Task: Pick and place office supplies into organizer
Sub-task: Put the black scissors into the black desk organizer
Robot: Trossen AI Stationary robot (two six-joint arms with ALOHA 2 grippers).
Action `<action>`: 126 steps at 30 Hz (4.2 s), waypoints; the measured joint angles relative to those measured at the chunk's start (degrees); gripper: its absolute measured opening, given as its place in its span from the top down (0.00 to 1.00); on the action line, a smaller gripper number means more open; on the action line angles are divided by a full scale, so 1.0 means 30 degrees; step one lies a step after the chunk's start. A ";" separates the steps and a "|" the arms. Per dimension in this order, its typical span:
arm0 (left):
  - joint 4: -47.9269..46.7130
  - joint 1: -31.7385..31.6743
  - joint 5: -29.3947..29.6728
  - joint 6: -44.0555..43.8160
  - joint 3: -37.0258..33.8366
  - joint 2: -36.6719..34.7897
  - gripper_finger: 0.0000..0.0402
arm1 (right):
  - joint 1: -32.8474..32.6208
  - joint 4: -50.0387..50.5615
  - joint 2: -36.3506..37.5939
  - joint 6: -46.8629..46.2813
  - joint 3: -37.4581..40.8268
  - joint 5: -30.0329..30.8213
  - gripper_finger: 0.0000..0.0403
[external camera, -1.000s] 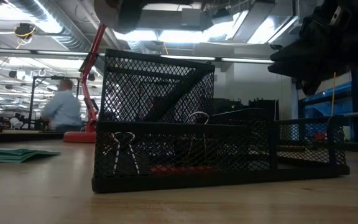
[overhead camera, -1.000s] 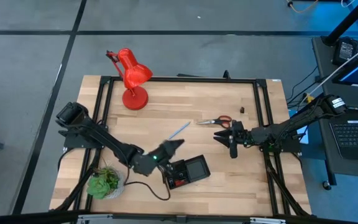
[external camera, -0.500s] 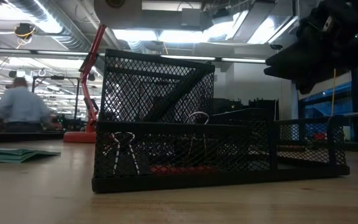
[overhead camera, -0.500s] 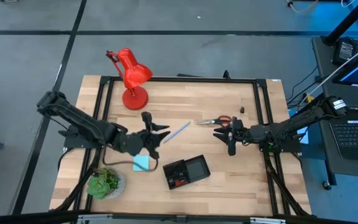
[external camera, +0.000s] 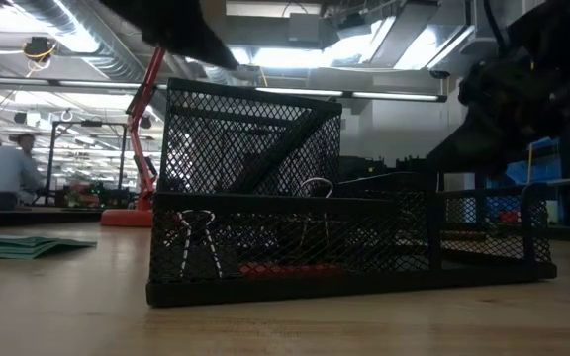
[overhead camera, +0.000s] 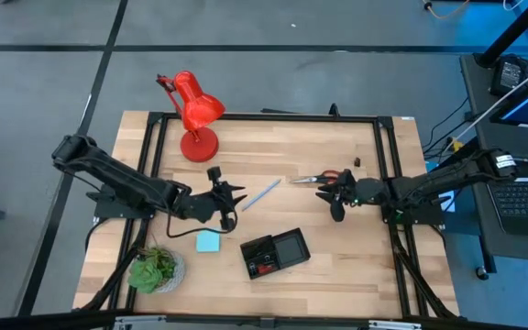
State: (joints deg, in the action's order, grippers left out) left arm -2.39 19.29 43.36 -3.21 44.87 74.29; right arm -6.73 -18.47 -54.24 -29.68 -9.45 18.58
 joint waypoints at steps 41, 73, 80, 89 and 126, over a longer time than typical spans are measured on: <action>1.8171 -0.2644 -0.4358 -0.0683 -1.0791 -0.0890 0.77 | 0.3060 1.6848 0.0000 0.2305 -0.6761 -0.1934 0.70; 1.8163 -0.2647 -0.2798 -0.0675 -1.0769 -0.0890 0.77 | 0.7244 1.7392 -0.0007 0.3843 -0.6761 -0.3112 0.64; 1.8163 -0.2644 -0.2798 -0.0675 -1.0769 -0.0890 0.77 | 0.7223 1.5936 -0.0007 0.4496 -0.6789 -0.2722 0.55; 1.8159 -0.2651 -0.2793 -0.0675 -1.0769 -0.0890 0.77 | 0.7223 1.7055 -0.1113 0.6478 -0.9832 -0.3597 0.54; 1.8125 -0.2644 -0.2793 -0.0675 -1.0762 -0.0890 0.77 | 0.8694 2.0442 -1.0143 1.8221 -1.1969 -0.4237 0.62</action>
State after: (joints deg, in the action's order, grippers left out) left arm 51.98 11.35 34.98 -5.23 12.58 71.61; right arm 19.35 42.85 -84.67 24.98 -45.36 5.87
